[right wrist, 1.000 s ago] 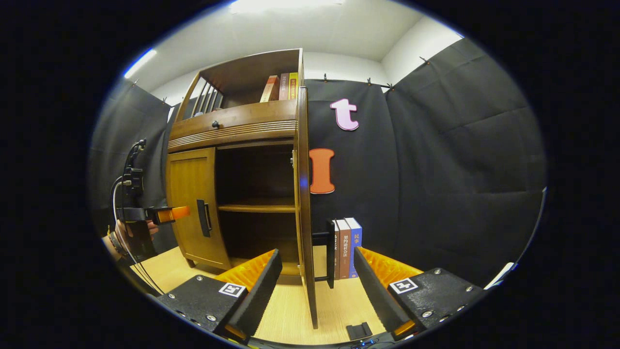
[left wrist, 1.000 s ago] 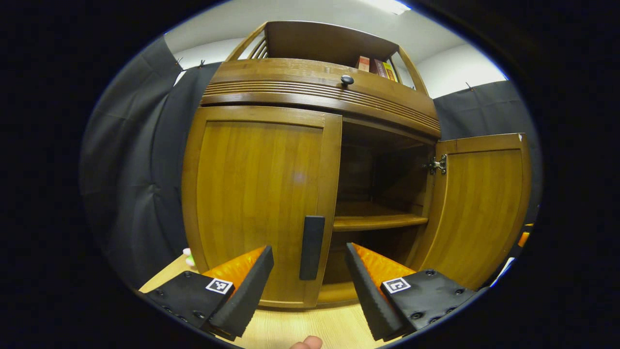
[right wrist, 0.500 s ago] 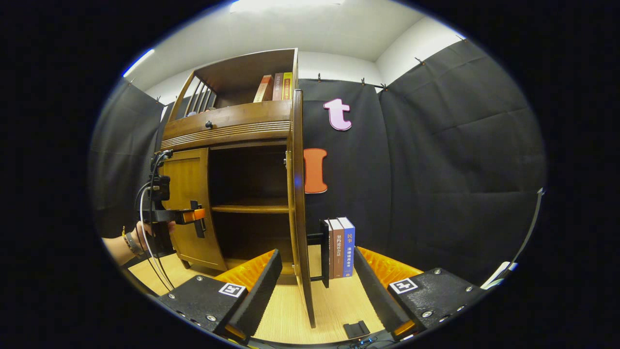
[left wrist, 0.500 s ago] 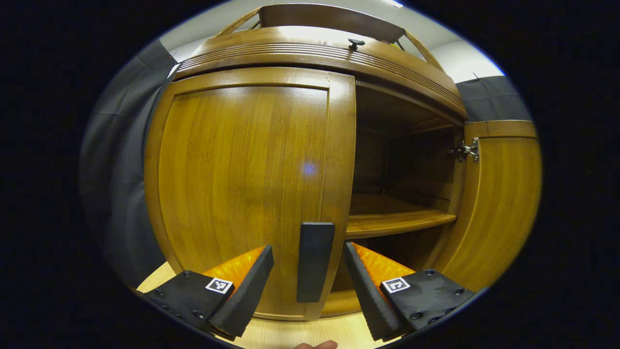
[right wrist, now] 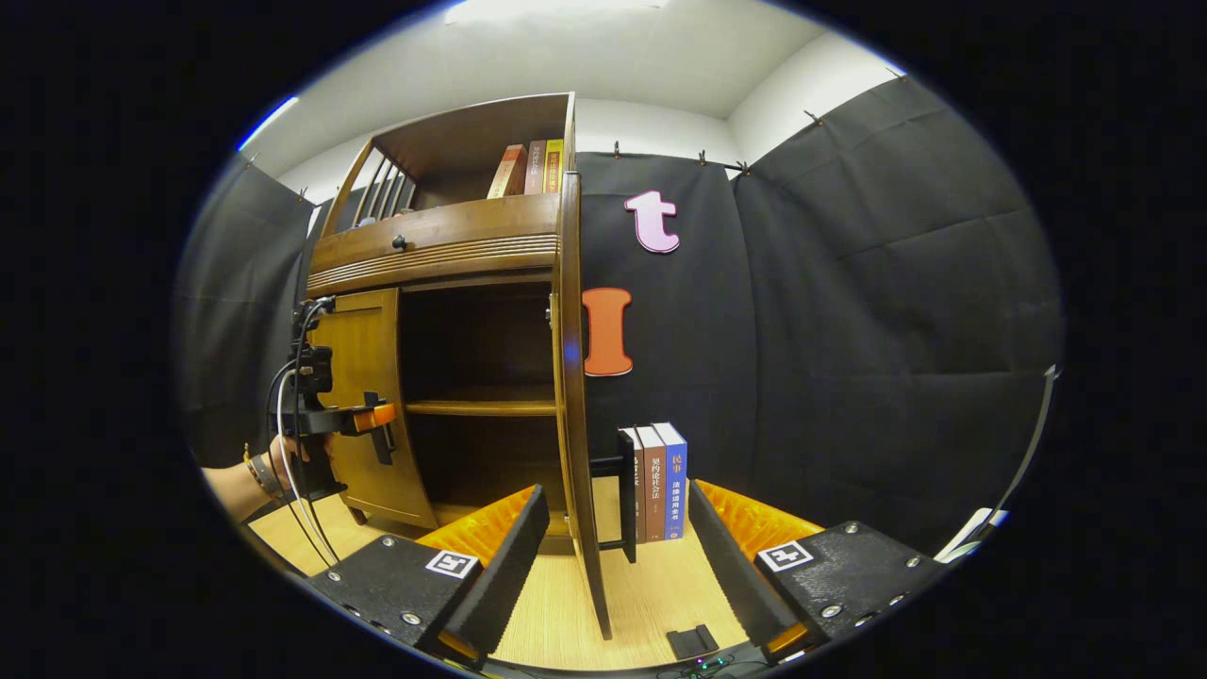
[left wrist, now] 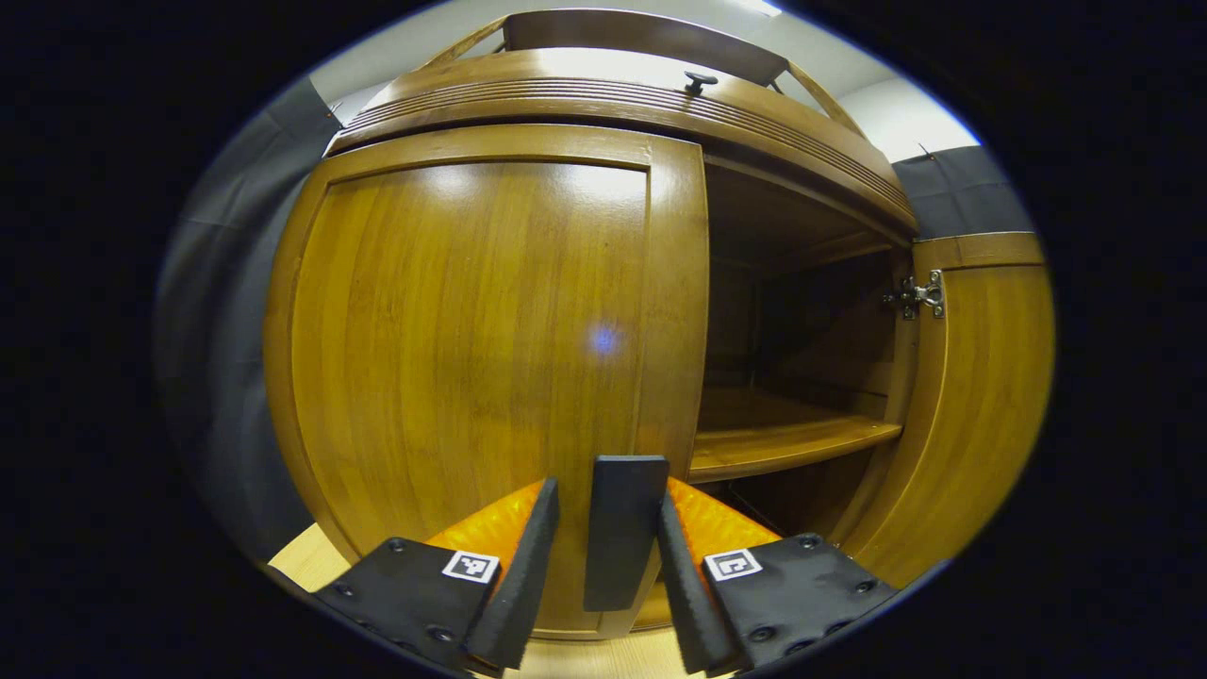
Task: Open the right door of the double-door shoe cabinet with the right hand, and open the left door with the left hand.
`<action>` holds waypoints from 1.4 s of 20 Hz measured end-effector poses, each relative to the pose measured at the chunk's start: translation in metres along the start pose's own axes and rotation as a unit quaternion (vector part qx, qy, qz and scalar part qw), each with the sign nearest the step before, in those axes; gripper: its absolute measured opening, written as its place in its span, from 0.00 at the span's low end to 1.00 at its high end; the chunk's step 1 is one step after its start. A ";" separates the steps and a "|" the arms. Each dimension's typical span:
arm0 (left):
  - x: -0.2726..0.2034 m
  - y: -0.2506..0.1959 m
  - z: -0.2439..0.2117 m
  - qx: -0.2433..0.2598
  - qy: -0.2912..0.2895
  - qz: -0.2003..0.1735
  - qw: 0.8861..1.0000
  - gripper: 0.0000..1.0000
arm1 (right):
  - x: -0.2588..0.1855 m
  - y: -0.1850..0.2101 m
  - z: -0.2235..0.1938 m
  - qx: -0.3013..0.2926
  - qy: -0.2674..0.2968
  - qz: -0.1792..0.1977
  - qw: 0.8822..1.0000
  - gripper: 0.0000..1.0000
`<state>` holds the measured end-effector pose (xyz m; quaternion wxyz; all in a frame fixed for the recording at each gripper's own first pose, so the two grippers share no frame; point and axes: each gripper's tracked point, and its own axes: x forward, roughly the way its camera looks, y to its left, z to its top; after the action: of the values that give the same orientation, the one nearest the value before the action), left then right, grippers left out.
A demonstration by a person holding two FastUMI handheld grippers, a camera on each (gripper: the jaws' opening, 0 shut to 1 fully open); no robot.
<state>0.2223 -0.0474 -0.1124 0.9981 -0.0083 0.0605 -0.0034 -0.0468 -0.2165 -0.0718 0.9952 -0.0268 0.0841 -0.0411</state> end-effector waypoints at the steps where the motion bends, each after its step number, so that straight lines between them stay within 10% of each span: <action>1: 0.001 -0.004 0.000 0.007 0.001 0.000 1.000 0.49 | 0.000 0.000 0.000 0.000 -0.001 0.000 1.000 0.92; 15: -0.030 -0.001 0.000 0.025 0.017 0.020 0.999 0.36 | -0.009 0.001 0.000 -0.005 -0.005 -0.006 1.000 0.92; 28: -0.160 0.042 0.005 0.035 0.022 0.021 0.999 0.36 | -0.011 0.021 -0.007 -0.023 0.014 0.008 1.000 0.92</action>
<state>0.0642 -0.0039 -0.0888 0.9961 0.0283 0.0827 0.0154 -0.0573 -0.1951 -0.0784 0.9934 -0.0483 0.0994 -0.0316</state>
